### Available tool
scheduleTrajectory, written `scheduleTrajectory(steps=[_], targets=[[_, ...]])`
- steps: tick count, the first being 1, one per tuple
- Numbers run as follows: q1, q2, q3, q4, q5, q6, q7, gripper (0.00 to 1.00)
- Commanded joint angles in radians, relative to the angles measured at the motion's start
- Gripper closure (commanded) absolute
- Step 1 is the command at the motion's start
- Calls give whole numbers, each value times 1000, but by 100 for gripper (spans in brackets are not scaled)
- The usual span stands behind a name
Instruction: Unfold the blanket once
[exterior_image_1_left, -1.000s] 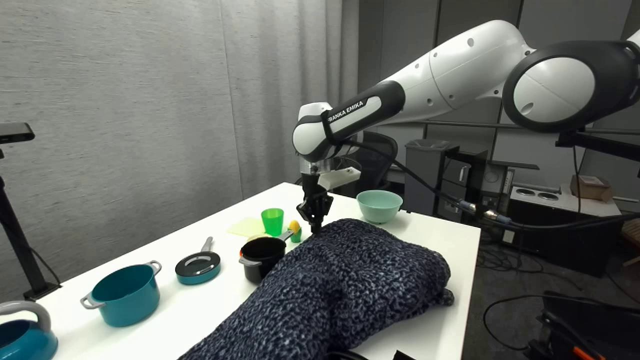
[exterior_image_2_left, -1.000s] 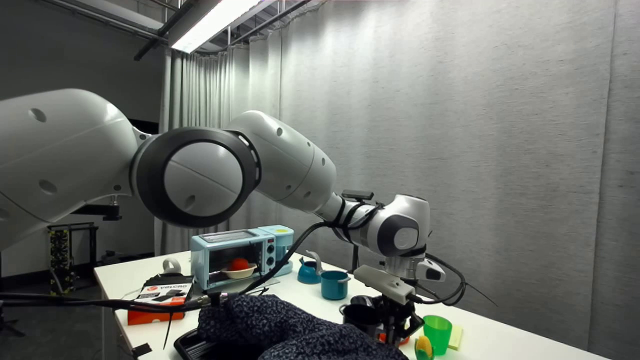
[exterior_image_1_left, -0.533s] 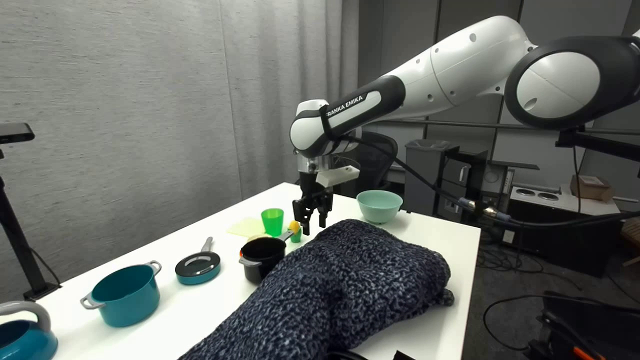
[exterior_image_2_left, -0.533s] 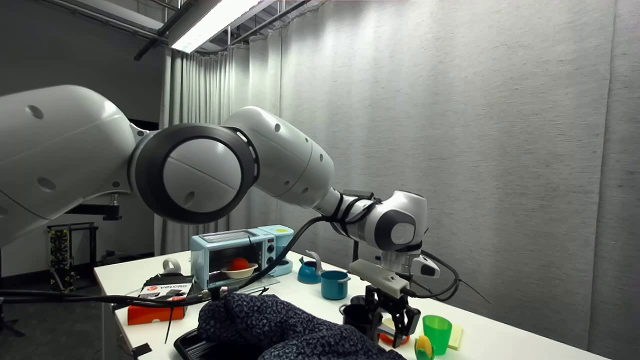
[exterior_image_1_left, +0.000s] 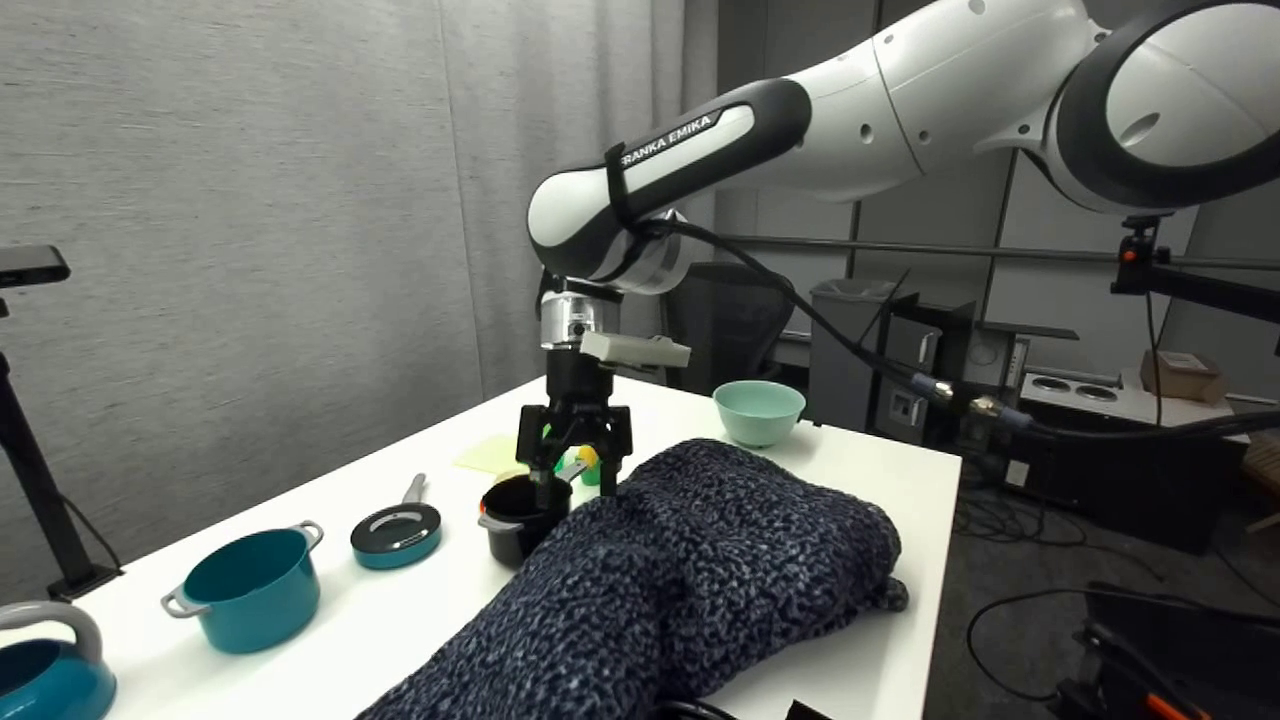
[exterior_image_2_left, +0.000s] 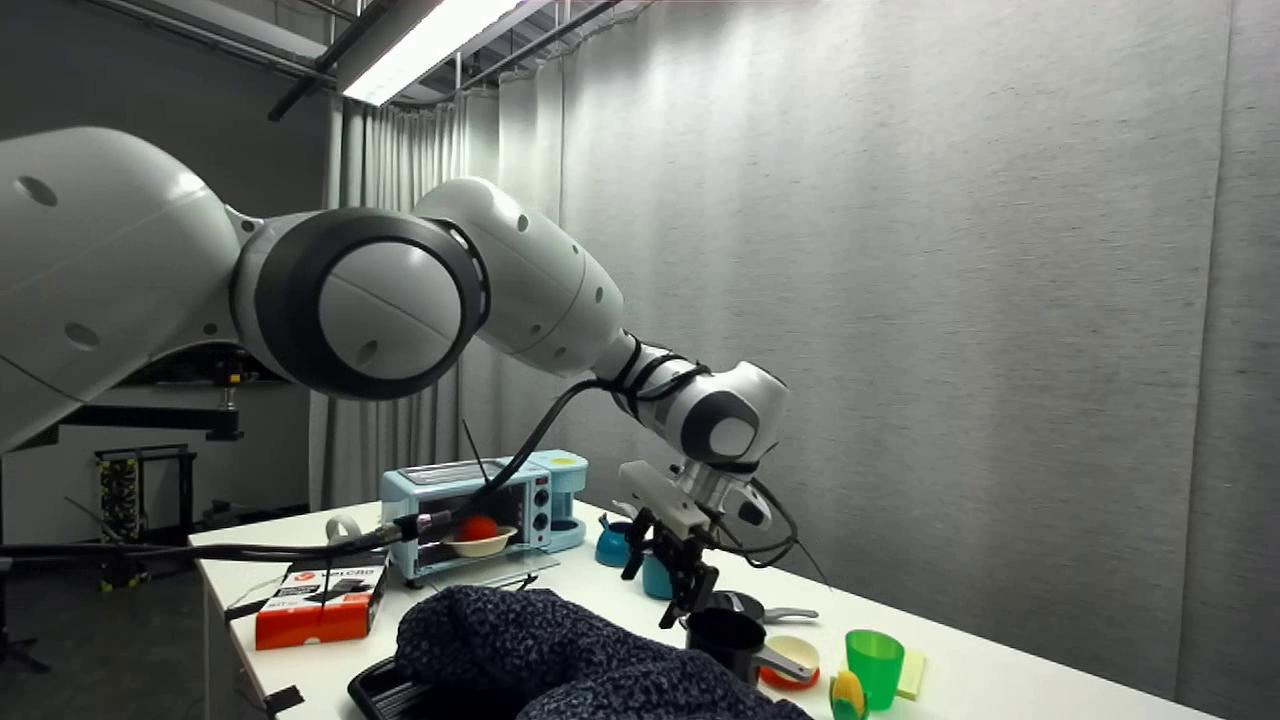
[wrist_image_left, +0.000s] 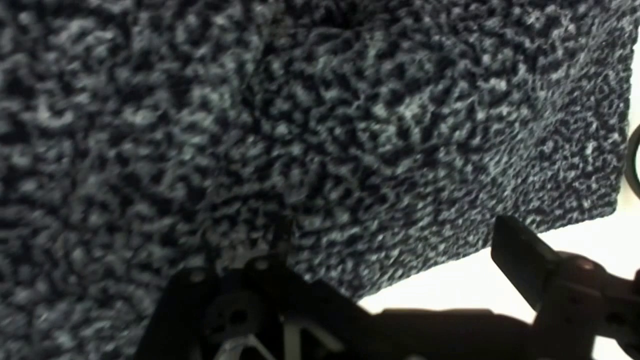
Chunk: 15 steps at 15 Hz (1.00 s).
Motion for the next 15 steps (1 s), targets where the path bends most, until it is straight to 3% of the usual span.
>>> scheduleTrajectory(steps=[1,7,8,15], targets=[[72,-23,-27,-82,52,19,188,0],[164,-22,-24,-132,104,48,410,0],[177,-18,-26,-132,97,35,426,19],[251,-10,-66,-172,24,53,465,73]])
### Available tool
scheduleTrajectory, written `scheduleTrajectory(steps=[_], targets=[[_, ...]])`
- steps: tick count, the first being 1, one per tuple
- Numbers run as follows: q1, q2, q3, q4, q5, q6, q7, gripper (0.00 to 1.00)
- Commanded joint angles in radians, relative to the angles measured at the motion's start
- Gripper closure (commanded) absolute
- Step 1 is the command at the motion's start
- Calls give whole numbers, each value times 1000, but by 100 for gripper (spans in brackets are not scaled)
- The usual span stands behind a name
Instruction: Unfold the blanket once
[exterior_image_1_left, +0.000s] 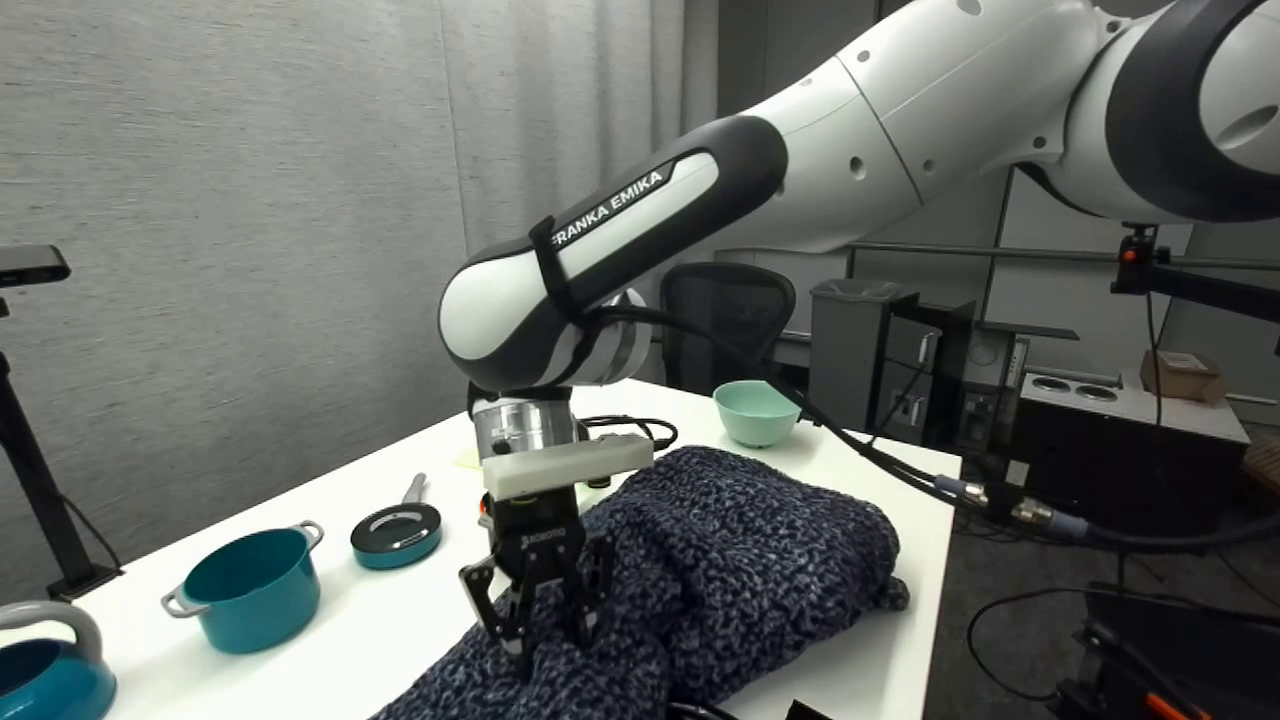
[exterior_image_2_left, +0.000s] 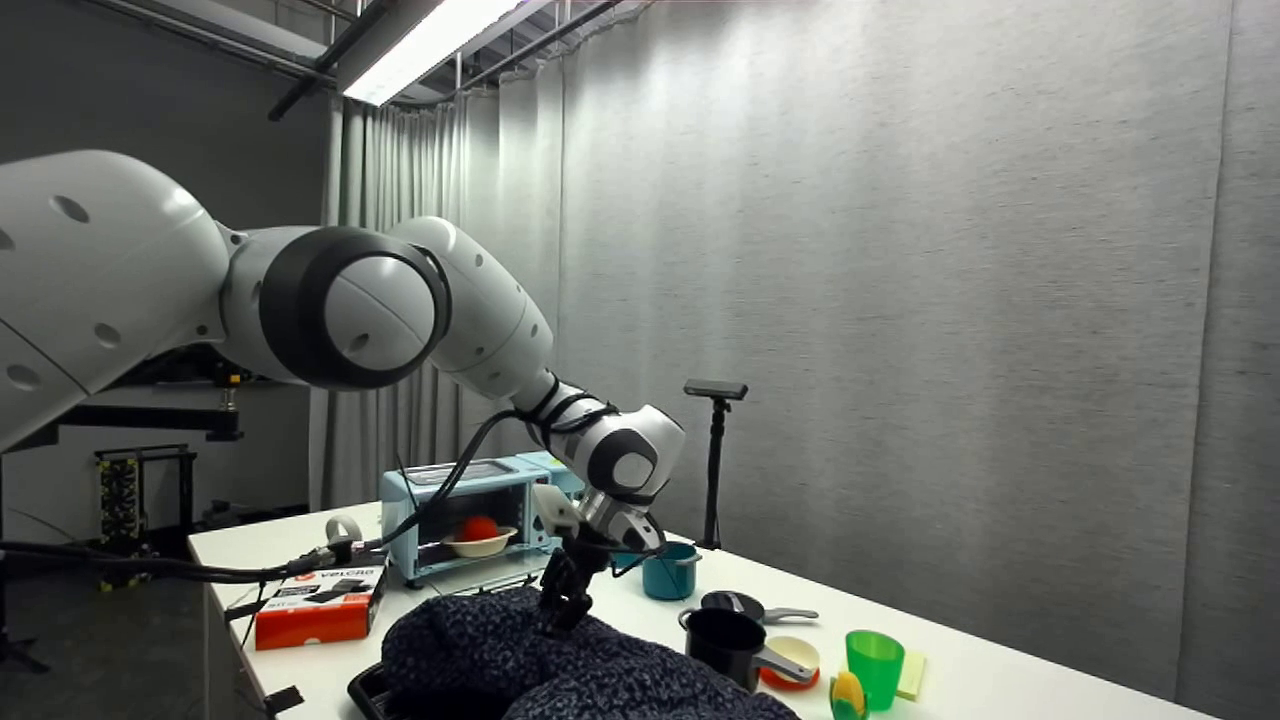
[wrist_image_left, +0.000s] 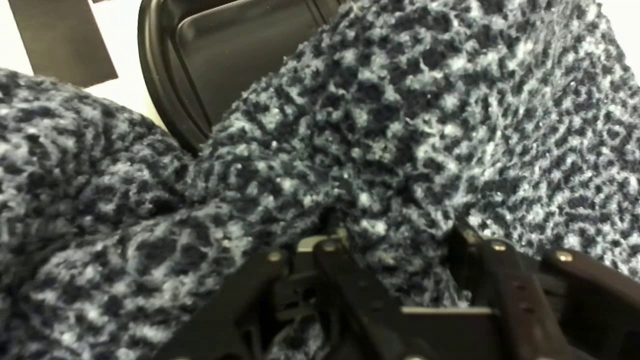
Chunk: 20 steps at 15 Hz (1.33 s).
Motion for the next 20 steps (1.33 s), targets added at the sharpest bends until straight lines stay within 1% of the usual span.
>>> scheduleTrajectory(steps=[1,3,4,6,7,9,14,17,20], targets=[[45,-5,-26,-28,-23,28,33,81],[58,6,-25,-19,-20,32,51,96],[62,14,-21,-10,-13,31,58,99],[69,29,-12,11,4,29,79,100],[69,38,-7,26,17,26,92,98],[66,52,4,50,45,27,113,99],[61,78,28,117,120,47,160,98],[78,85,40,138,128,96,172,98],[105,98,44,148,105,129,180,98]])
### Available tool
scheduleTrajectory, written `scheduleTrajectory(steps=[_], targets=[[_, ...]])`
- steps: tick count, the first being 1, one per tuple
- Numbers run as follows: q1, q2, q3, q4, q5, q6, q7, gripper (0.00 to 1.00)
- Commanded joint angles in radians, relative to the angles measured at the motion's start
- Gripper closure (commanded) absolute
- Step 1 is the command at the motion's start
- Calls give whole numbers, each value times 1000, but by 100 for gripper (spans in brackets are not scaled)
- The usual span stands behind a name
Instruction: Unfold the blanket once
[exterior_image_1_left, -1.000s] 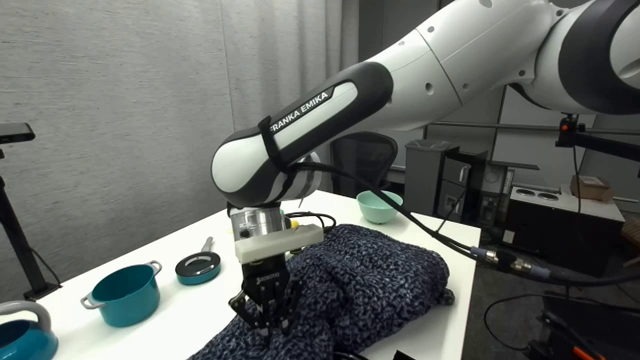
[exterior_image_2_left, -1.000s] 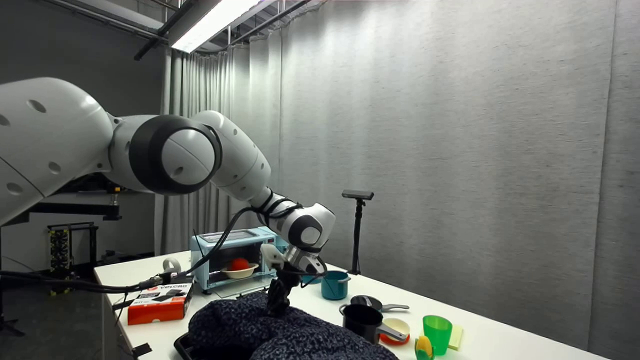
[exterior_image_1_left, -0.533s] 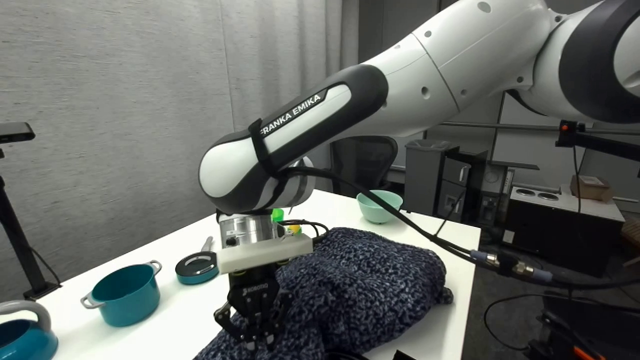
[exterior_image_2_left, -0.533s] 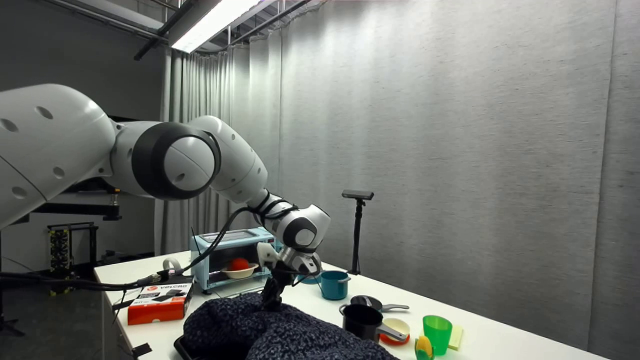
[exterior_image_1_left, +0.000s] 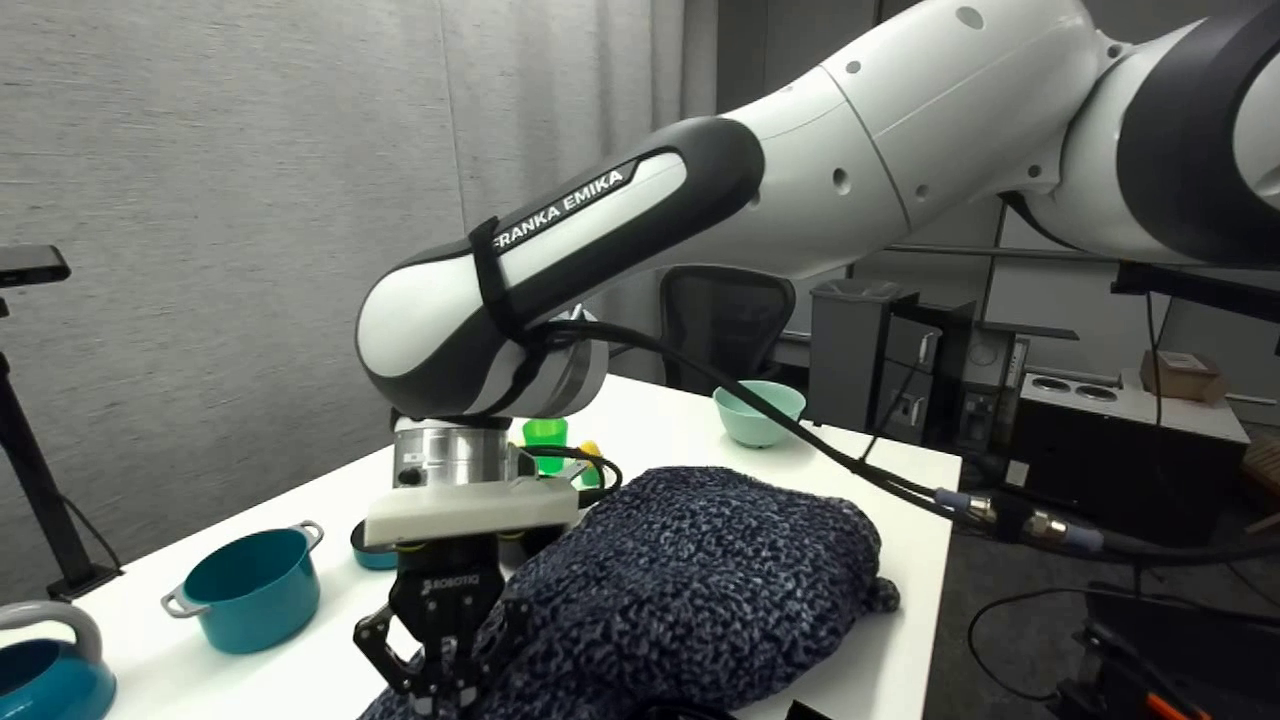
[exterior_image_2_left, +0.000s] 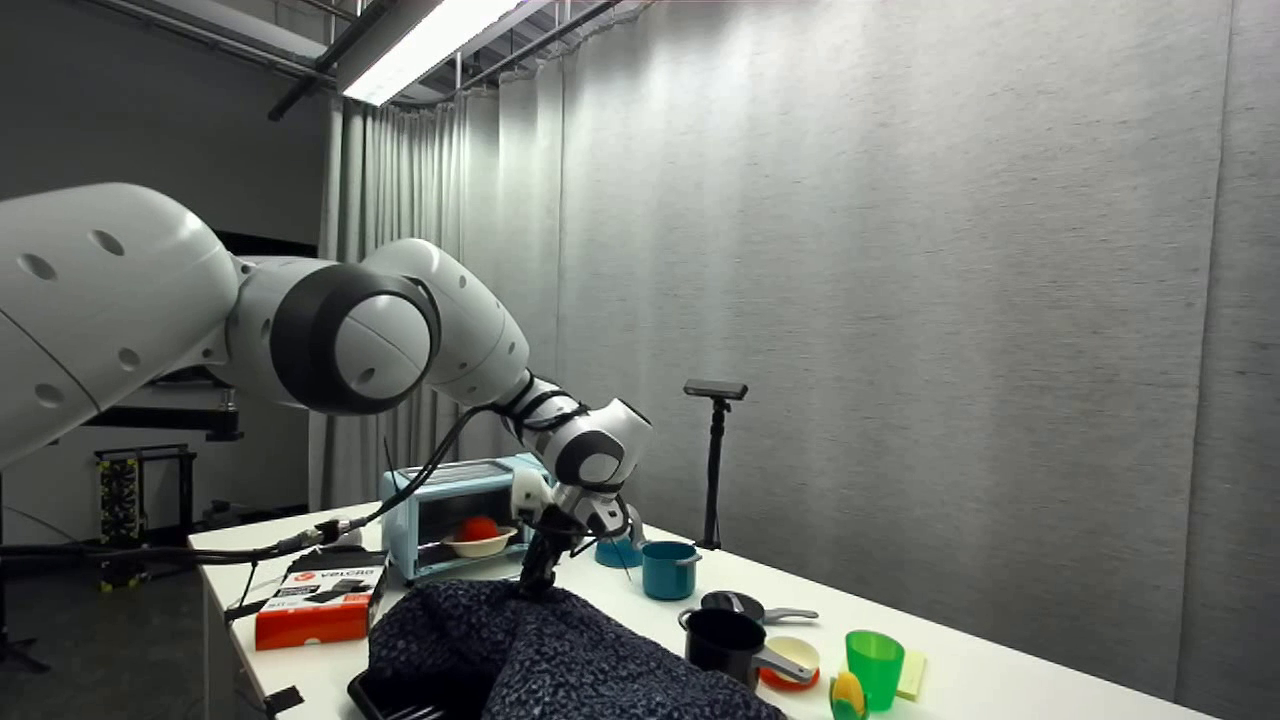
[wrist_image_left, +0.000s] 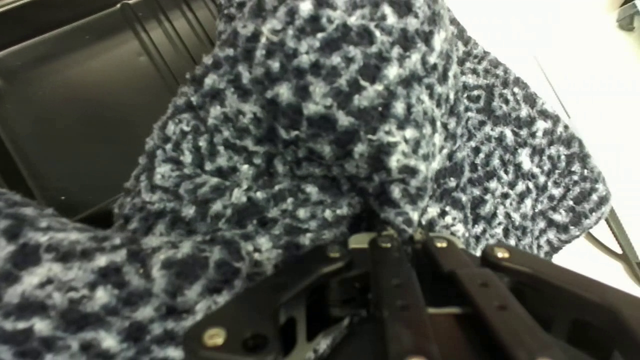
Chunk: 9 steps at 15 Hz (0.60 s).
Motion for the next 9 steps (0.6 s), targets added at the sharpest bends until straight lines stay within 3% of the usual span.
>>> scheduleTrajectory(steps=[1,7,8,9], targets=[[33,41,13,54,7,31,29,98],[17,52,-2,83,-38,-53,-7,98],[15,47,-9,81,-48,-55,-15,68],[11,41,-13,79,-57,-59,-26,67]])
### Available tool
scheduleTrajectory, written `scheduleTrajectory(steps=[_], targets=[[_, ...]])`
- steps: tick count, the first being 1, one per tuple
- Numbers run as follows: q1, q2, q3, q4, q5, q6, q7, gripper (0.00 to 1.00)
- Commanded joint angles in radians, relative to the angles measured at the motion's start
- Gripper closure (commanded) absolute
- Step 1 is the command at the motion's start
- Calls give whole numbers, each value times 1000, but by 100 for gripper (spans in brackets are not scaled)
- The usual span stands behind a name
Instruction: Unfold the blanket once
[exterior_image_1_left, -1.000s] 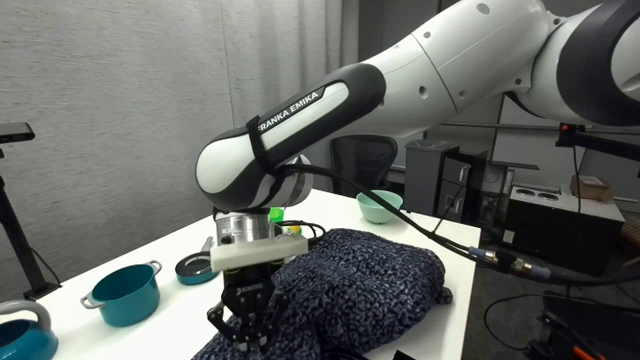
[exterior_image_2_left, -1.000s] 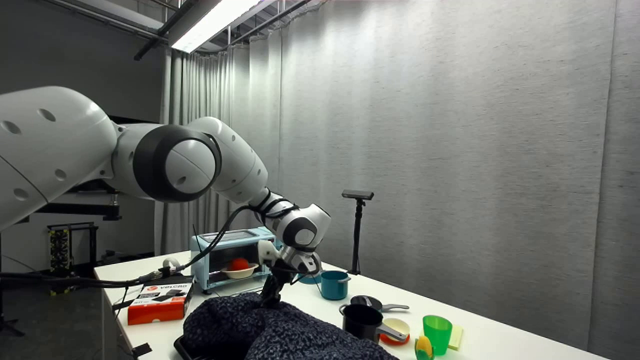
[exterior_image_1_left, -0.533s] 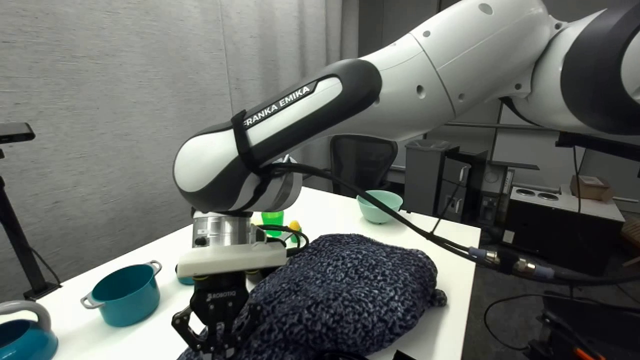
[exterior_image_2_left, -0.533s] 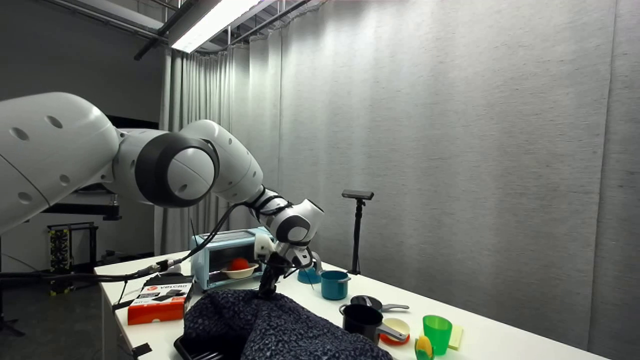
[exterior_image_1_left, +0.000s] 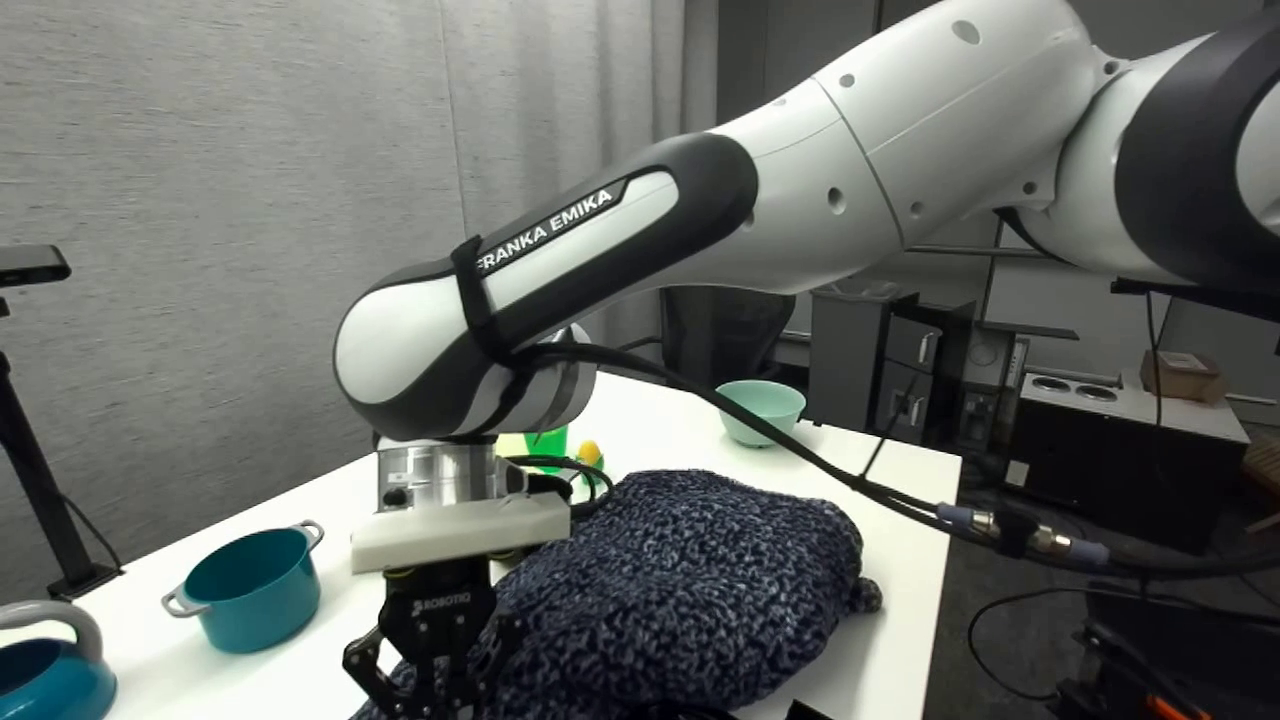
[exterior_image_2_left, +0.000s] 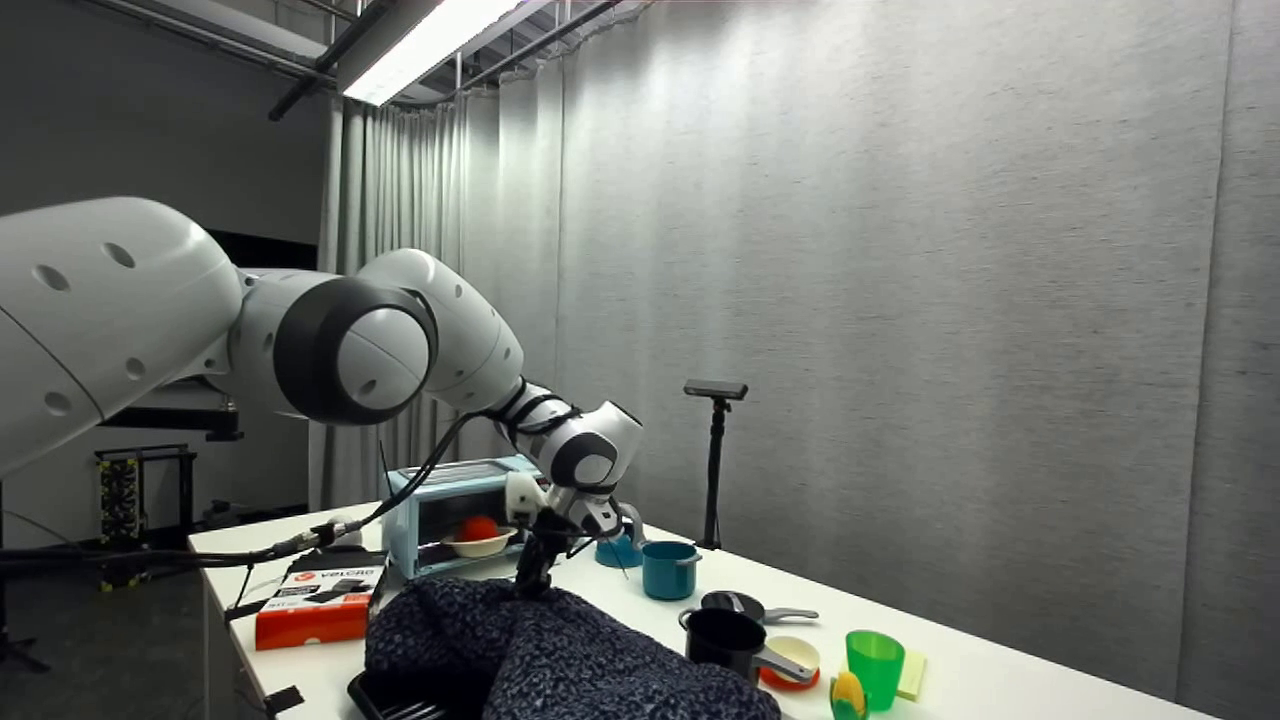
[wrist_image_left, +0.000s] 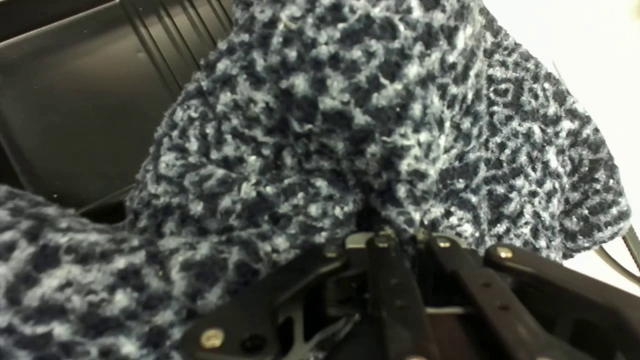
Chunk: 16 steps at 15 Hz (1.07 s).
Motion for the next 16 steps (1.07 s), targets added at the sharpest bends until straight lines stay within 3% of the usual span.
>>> scheduleTrajectory(steps=[1,9,16], targets=[[-17,7,-11,41,-40,-49,-46,60],[-63,-52,-32,40,-114,-201,-208,1],[-83,-139,-62,18,-234,-277,-403,0]])
